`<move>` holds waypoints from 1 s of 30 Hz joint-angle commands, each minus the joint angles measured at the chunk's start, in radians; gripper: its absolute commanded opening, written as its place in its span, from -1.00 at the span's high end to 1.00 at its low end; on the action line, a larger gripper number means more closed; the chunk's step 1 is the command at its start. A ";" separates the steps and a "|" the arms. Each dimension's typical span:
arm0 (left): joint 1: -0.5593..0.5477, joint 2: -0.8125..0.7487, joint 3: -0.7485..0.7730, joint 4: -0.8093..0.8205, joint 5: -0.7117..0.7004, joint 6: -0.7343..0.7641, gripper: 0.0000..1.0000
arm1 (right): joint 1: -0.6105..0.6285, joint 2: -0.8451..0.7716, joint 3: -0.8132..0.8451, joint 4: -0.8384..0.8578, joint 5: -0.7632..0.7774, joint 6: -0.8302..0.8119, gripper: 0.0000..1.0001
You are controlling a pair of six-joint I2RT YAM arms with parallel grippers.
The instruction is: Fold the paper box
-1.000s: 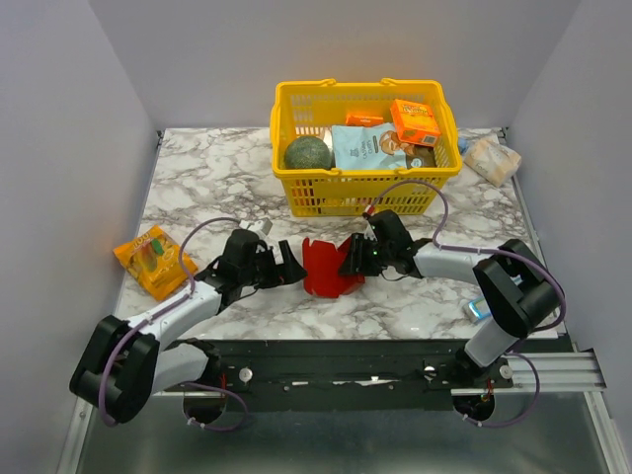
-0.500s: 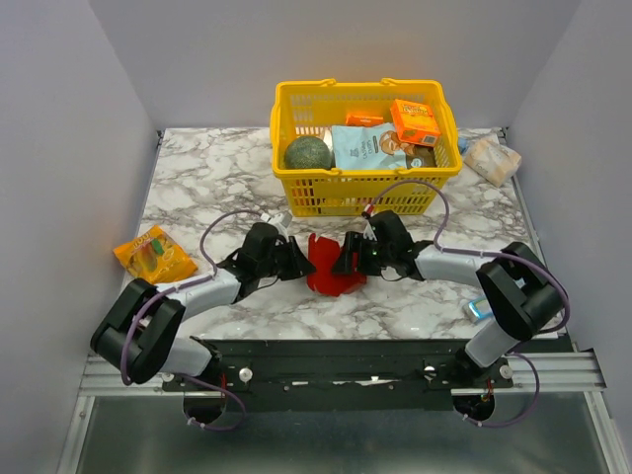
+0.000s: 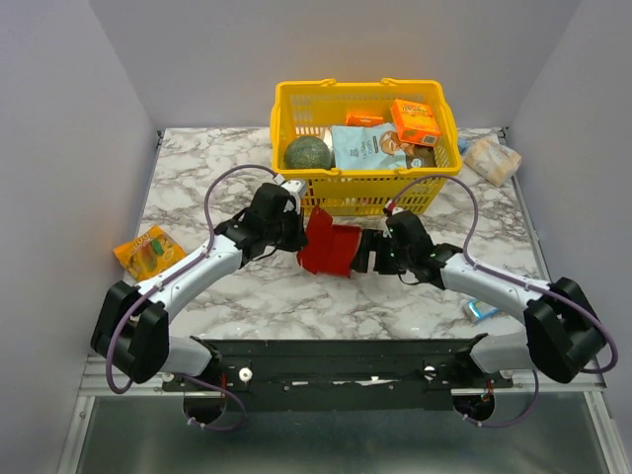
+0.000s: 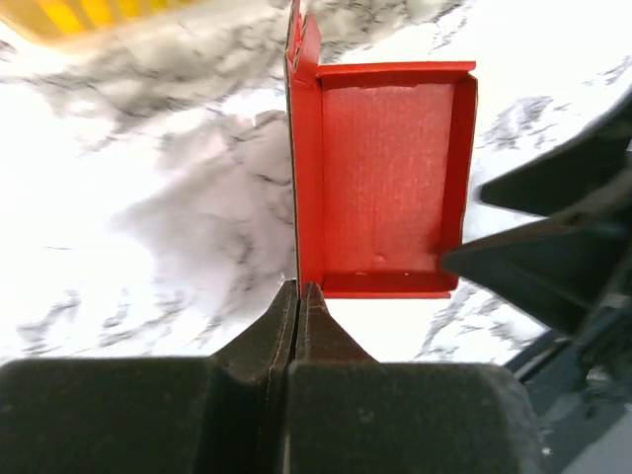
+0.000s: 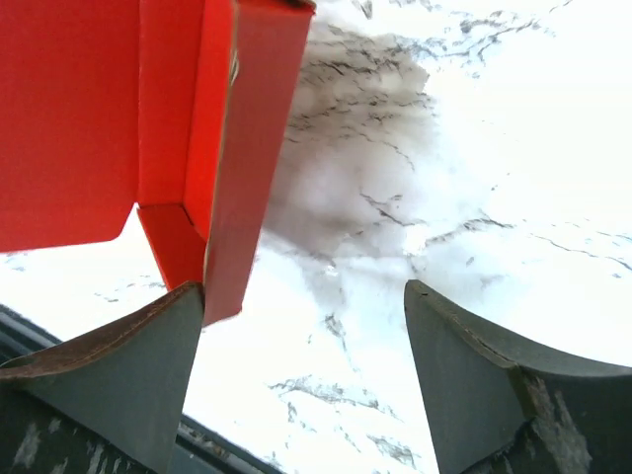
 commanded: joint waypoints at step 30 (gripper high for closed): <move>-0.251 0.060 0.285 -0.346 -0.269 0.707 -0.97 | -0.003 -0.183 -0.189 0.304 -0.020 -0.312 -0.67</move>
